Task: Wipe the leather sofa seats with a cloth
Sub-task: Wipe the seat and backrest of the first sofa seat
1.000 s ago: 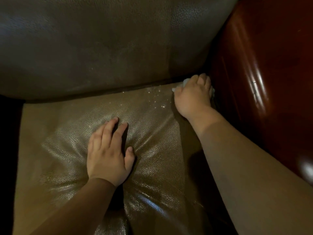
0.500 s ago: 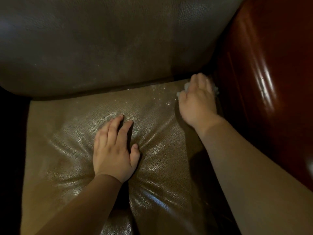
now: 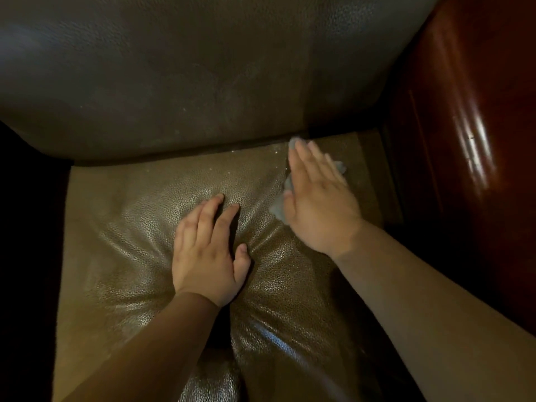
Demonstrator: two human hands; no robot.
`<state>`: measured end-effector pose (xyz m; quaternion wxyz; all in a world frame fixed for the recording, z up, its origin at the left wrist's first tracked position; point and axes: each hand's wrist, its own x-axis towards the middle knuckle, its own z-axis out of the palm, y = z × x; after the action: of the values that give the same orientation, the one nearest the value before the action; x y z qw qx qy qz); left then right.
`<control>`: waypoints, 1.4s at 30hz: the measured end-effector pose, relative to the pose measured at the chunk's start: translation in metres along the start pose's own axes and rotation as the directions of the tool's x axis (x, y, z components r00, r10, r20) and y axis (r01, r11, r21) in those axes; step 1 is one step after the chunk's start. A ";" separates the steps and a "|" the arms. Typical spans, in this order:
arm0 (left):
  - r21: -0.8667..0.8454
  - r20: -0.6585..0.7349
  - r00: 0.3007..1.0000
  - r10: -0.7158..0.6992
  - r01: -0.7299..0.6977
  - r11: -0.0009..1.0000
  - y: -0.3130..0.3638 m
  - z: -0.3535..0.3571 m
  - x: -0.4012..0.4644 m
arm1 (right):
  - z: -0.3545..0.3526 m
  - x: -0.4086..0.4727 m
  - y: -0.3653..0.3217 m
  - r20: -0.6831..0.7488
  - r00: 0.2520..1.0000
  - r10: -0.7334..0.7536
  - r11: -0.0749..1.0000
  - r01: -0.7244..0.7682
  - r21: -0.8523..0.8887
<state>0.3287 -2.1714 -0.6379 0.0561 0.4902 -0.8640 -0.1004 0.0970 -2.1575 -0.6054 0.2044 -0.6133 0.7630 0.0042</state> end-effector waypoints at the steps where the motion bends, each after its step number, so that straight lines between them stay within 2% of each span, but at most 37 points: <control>1: 0.001 0.006 1.000 -0.003 0.003 1.000 0.001 -0.001 0.000 | -0.003 -0.003 0.010 0.028 0.999 -0.028 0.999 0.029 -0.030; 2: 0.003 0.011 1.000 -0.007 0.007 1.000 0.001 -0.002 0.001 | -0.006 -0.003 0.022 0.043 0.999 0.004 0.997 -0.001 -0.074; 5: 0.006 0.025 1.000 -0.012 0.012 1.000 0.001 -0.001 0.002 | -0.010 0.005 0.048 0.015 0.962 0.273 0.943 -0.264 -0.204; 8: 0.002 0.020 1.000 -0.007 0.007 1.000 0.000 0.001 0.000 | -0.004 0.014 0.035 -0.059 0.929 0.364 0.924 -0.369 -0.097; 11: -0.002 0.012 1.000 -0.005 0.005 1.000 -0.001 0.004 0.001 | 0.002 0.021 0.009 -0.101 0.952 0.289 0.957 -0.291 0.001; 14: 0.002 0.020 1.000 -0.010 0.010 1.000 0.001 0.003 0.000 | 0.005 0.007 -0.014 -0.070 0.998 0.005 0.998 -0.010 -0.069; 16: 0.000 0.015 1.000 -0.006 0.006 1.000 0.002 0.001 0.001 | 0.001 -0.003 -0.011 -0.019 0.994 -0.104 0.990 0.101 -0.098; 18: -0.008 0.013 1.000 -0.009 0.009 1.000 0.002 0.000 0.002 | -0.006 -0.002 0.006 0.004 0.999 -0.041 0.996 0.041 -0.081; 21: -0.014 0.014 1.000 -0.008 0.008 1.000 0.001 0.001 0.002 | -0.012 0.017 0.019 -0.045 0.987 0.155 0.987 -0.157 -0.039; 25: -0.005 0.004 1.000 -0.008 0.008 1.000 0.001 0.005 0.000 | 0.002 0.040 -0.019 -0.127 0.949 0.290 0.957 -0.289 0.029; 27: 0.001 0.008 1.000 -0.010 0.010 1.000 0.002 0.004 0.001 | 0.004 0.042 -0.026 -0.101 0.950 0.294 0.956 -0.294 0.018; 29: 0.005 0.019 1.000 -0.016 0.016 1.000 0.004 0.003 0.001 | -0.001 0.038 -0.025 -0.073 0.970 0.233 0.972 -0.234 0.002; 33: 0.010 0.026 0.999 -0.020 0.020 1.000 0.005 -0.001 0.002 | -0.005 0.012 -0.013 -0.012 0.999 -0.048 0.997 0.047 -0.059; 34: 0.005 0.024 1.000 -0.020 0.020 1.000 0.004 -0.001 0.002 | -0.004 0.005 -0.006 -0.033 0.999 -0.034 0.996 0.031 -0.080; 38: 0.004 0.006 1.000 -0.017 0.017 1.000 0.001 0.003 0.001 | -0.002 0.003 0.006 -0.192 0.937 0.292 0.951 -0.305 -0.041; 40: 0.001 -0.009 1.000 -0.005 0.005 1.000 0.000 0.004 0.000 | 0.004 0.019 -0.019 -0.235 0.920 0.315 0.947 -0.322 0.009; 42: 0.000 -0.010 1.000 -0.004 0.004 1.000 0.000 0.005 -0.001 | 0.010 0.036 -0.052 -0.232 0.943 0.240 0.971 -0.234 0.050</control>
<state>0.3277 -2.1702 -0.6429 0.0599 0.4925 -0.8627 -0.0980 0.1431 -2.2011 -0.6132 0.1169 -0.5110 0.8500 -0.0527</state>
